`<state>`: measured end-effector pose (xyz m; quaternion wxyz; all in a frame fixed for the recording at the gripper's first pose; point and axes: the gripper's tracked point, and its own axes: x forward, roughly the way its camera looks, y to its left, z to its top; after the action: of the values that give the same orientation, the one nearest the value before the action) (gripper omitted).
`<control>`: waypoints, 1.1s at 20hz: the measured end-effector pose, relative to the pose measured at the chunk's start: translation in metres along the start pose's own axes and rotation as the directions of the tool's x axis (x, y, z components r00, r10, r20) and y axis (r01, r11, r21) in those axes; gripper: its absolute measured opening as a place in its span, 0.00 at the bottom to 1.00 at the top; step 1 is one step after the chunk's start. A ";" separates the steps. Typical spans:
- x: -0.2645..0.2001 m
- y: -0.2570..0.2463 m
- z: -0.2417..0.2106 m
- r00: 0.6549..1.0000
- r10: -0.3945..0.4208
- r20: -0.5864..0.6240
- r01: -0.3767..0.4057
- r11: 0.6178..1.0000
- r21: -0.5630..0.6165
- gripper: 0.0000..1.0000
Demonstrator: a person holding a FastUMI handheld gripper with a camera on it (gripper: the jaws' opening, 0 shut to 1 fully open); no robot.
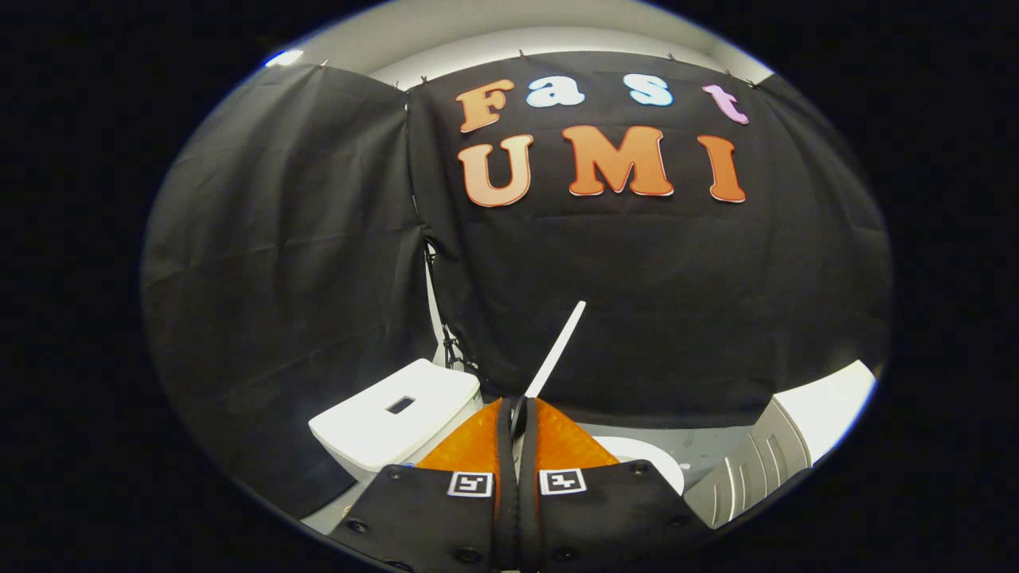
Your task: Open the toilet lid.
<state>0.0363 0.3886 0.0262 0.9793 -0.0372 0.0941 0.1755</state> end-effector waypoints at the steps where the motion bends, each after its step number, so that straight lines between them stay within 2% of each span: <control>1: 0.002 0.007 0.002 1.000 -0.008 -0.001 0.008 1.000 -0.024 0.08; 7: 0.011 0.047 0.012 1.000 -0.019 0.017 0.021 0.989 -0.143 0.08; 14: 0.022 0.092 0.019 1.000 0.003 0.009 -0.001 0.988 -0.154 0.08; 17: 0.029 0.113 0.020 1.000 0.005 0.019 -0.001 0.981 -0.195 0.08; 22: 0.040 0.157 0.020 0.999 0.048 0.007 -0.045 0.973 -0.227 0.08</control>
<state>0.0218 0.5509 0.0317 0.9648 -0.1453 0.0680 0.2082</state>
